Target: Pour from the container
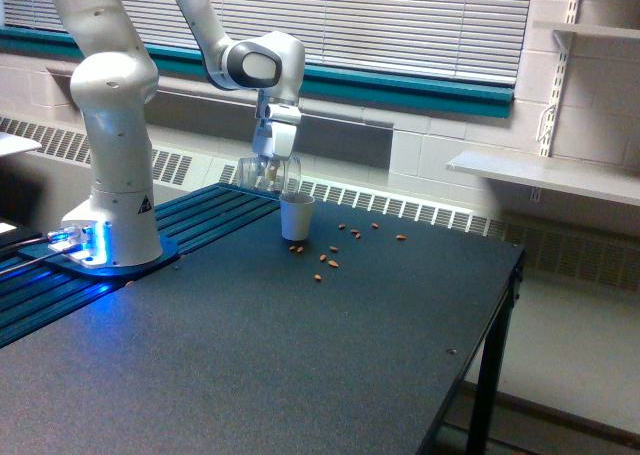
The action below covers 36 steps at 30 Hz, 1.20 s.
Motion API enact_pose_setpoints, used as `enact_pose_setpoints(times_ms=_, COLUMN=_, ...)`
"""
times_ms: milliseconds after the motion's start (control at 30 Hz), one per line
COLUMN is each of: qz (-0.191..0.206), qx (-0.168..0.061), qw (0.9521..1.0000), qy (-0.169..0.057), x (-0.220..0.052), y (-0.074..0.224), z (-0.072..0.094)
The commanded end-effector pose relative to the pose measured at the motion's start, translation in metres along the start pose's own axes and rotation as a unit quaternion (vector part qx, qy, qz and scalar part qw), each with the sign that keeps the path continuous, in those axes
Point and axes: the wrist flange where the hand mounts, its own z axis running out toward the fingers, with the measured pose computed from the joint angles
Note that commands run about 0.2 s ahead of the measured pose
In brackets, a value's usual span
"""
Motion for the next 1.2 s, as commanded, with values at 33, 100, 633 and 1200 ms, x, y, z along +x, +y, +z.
enact_pose_setpoints(times_ms=33, qz=-0.004, qx=-0.008, qw=0.9999, qy=-0.006, x=0.000, y=0.006, z=0.005)
enact_pose_setpoints(times_ms=100, qz=-0.002, qx=-0.007, qw=1.0000, qy=-0.006, x=0.000, y=0.007, z=0.005)
enact_pose_setpoints(times_ms=633, qz=0.003, qx=-0.012, qw=0.9999, qy=0.002, x=0.010, y=0.013, z=0.003)
enact_pose_setpoints(times_ms=1200, qz=-0.015, qx=-0.016, qw=0.9998, qy=-0.002, x=0.013, y=0.011, z=0.002)
